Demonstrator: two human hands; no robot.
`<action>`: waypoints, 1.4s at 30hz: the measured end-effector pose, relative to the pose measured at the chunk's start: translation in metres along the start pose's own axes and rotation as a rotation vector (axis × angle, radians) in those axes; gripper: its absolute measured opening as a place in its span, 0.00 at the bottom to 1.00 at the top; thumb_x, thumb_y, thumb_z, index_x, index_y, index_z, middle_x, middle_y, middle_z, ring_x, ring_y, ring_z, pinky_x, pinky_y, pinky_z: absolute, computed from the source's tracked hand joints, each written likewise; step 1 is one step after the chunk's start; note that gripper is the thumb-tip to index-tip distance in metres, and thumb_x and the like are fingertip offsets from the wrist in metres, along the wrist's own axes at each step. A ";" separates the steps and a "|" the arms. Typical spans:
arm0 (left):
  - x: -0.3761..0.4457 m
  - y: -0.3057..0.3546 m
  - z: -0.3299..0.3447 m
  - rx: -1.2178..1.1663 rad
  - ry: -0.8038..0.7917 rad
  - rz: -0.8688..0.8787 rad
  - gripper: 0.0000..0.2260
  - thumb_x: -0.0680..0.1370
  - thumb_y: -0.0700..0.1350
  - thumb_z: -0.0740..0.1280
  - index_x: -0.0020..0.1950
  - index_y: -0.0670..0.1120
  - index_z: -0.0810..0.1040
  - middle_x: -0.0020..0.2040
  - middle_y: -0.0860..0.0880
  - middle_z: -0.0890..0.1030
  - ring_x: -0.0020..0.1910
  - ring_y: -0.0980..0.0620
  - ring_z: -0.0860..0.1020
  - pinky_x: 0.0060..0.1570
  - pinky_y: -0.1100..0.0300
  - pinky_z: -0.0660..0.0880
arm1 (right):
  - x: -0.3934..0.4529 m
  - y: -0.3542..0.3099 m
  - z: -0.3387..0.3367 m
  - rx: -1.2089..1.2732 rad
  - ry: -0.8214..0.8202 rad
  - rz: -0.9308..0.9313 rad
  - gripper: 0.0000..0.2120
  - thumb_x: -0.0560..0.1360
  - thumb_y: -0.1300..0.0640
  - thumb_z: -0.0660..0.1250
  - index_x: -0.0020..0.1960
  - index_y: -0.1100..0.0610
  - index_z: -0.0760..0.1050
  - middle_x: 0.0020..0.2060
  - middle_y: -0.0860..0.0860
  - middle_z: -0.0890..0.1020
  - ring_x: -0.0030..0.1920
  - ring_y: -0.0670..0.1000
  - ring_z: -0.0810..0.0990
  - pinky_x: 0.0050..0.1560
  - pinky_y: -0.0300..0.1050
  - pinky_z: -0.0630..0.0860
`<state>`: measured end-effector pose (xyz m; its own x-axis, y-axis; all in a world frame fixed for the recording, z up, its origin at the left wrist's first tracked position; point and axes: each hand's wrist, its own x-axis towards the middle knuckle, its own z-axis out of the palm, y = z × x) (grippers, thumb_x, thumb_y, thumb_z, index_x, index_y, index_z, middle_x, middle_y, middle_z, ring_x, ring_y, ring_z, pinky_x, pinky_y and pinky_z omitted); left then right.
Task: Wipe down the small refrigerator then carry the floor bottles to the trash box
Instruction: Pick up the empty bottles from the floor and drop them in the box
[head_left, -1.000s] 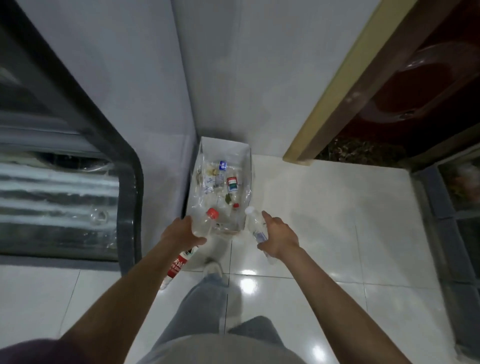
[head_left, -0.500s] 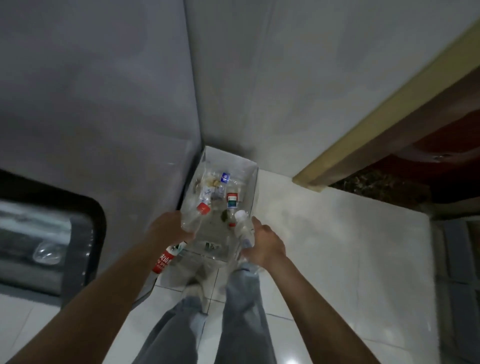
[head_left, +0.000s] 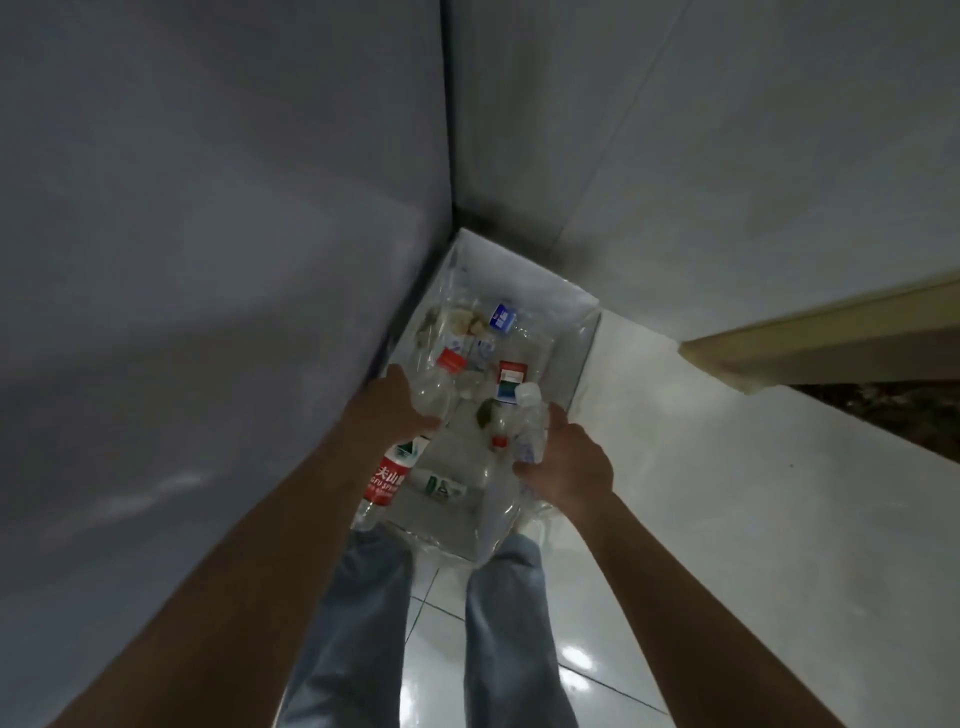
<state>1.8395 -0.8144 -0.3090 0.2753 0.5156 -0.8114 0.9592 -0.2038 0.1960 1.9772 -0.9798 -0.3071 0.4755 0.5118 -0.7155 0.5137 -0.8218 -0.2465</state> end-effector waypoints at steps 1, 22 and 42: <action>0.019 -0.001 0.007 0.012 -0.009 0.003 0.39 0.70 0.56 0.73 0.71 0.41 0.58 0.65 0.41 0.73 0.61 0.41 0.75 0.55 0.53 0.73 | 0.017 0.001 0.010 0.013 -0.004 0.009 0.41 0.68 0.44 0.72 0.72 0.52 0.54 0.54 0.55 0.76 0.51 0.56 0.79 0.45 0.46 0.76; 0.319 -0.021 0.153 -0.039 0.049 0.040 0.27 0.70 0.58 0.70 0.63 0.45 0.71 0.56 0.45 0.78 0.50 0.45 0.79 0.47 0.55 0.75 | 0.282 0.056 0.195 0.282 0.173 0.047 0.39 0.69 0.47 0.72 0.72 0.51 0.54 0.62 0.57 0.73 0.57 0.60 0.76 0.50 0.49 0.76; 0.245 -0.016 0.098 0.048 0.021 0.122 0.24 0.73 0.45 0.70 0.68 0.45 0.68 0.63 0.44 0.76 0.60 0.44 0.76 0.58 0.53 0.74 | 0.224 0.025 0.142 0.152 0.039 0.016 0.25 0.73 0.54 0.66 0.68 0.51 0.62 0.62 0.54 0.72 0.58 0.57 0.75 0.57 0.53 0.75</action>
<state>1.8854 -0.7663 -0.5649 0.3915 0.5015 -0.7715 0.9145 -0.3056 0.2653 1.9949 -0.9213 -0.5663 0.5115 0.5051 -0.6952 0.3929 -0.8570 -0.3336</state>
